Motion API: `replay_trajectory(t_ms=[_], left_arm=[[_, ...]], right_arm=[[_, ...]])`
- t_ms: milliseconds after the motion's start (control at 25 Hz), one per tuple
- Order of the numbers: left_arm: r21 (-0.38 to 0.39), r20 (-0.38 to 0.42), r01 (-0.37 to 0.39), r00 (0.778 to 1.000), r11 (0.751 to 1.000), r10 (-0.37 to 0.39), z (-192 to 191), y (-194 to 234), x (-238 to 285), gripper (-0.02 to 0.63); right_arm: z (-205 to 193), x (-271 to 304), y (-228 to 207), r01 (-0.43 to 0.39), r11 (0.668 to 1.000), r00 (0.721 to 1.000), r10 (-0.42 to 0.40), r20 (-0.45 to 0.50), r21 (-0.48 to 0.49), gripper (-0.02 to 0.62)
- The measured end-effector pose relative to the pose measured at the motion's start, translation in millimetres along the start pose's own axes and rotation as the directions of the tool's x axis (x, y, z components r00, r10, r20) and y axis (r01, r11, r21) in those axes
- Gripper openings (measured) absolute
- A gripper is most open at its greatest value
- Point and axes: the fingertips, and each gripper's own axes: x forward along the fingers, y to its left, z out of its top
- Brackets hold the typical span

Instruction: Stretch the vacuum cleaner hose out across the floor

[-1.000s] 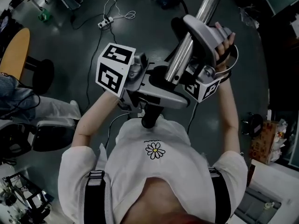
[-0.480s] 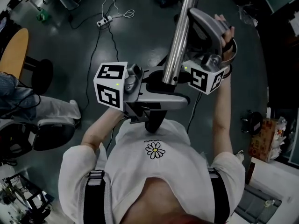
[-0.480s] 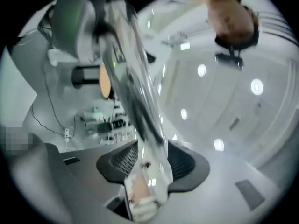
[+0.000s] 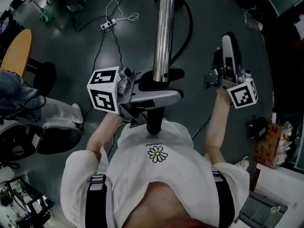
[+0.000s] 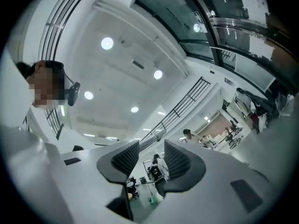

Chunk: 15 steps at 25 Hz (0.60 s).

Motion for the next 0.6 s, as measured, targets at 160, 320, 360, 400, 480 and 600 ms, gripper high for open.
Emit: replay_trajectory(t_ms=[160, 320, 360, 400, 480, 600], left_arm=[[0.017, -0.009, 0.004, 1.000, 1.000, -0.004, 3, -5, 3, 0.275], [0.022, -0.009, -0.002, 1.000, 1.000, 0.002, 2, -5, 4, 0.275], [0.023, -0.009, -0.003, 1.000, 1.000, 0.003, 2, -5, 3, 0.275], [0.024, -0.009, -0.003, 1.000, 1.000, 0.004, 2, -4, 3, 0.275], [0.026, -0.007, -0.005, 1.000, 1.000, 0.005, 2, -4, 2, 0.275], [0.032, -0.003, -0.007, 1.000, 0.999, 0.007, 2, -4, 3, 0.275]], right_arm=[[-9, 8, 21, -0.031, 1.000, 0.999, 0.031, -0.020, 0.004, 0.181], [-23, 16, 42, -0.078, 0.996, 0.996, 0.080, -0.032, 0.054, 0.181], [-28, 18, 47, -0.087, 0.995, 0.995, 0.089, -0.044, 0.049, 0.181], [-33, 21, 52, -0.091, 0.995, 0.994, 0.093, -0.062, 0.030, 0.181], [-41, 24, 59, -0.097, 0.995, 0.991, 0.095, -0.099, -0.012, 0.181], [-48, 29, 65, -0.103, 0.993, 0.986, 0.095, -0.135, -0.054, 0.181]])
